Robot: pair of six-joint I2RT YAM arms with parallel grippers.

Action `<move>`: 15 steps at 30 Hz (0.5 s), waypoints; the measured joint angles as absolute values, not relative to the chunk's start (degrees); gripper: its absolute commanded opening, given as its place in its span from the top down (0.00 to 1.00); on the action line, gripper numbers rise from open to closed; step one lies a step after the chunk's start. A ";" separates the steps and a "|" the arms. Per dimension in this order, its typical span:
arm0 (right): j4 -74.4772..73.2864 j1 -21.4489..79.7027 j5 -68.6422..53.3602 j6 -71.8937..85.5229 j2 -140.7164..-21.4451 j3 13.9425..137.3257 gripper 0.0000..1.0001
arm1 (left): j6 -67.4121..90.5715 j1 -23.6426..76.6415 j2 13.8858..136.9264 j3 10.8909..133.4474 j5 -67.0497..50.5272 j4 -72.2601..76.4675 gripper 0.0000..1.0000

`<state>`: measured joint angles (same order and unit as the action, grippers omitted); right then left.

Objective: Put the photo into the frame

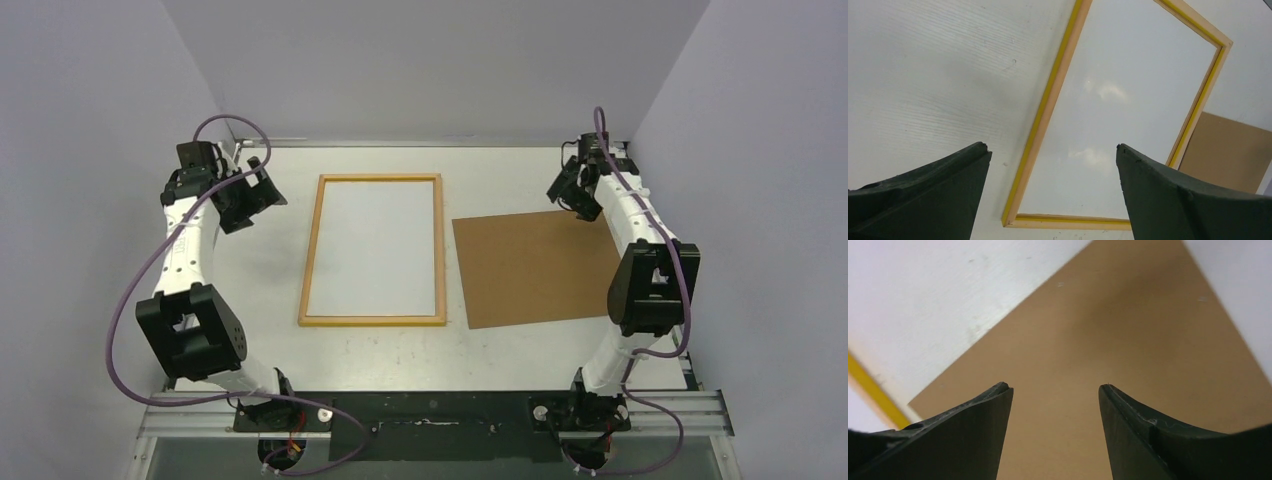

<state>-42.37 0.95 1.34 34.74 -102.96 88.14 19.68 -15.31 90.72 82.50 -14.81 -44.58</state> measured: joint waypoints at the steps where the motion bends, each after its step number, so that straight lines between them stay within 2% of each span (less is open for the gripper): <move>1: -43.16 0.03 2.48 34.74 -102.96 88.14 0.36 | 19.51 -14.98 89.82 82.11 -14.79 -44.58 0.03; 8: -46.06 -5.17 7.68 34.59 -102.96 84.53 0.34 | 23.18 -16.03 84.88 79.99 -10.09 -45.28 0.03; 15: -44.66 -16.29 8.03 33.58 -100.82 74.35 0.19 | 26.59 -21.82 83.05 77.23 -23.14 -41.89 0.05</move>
<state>-44.66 -16.29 8.03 33.58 -100.82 74.35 26.59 -21.82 83.05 77.23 -23.14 -41.89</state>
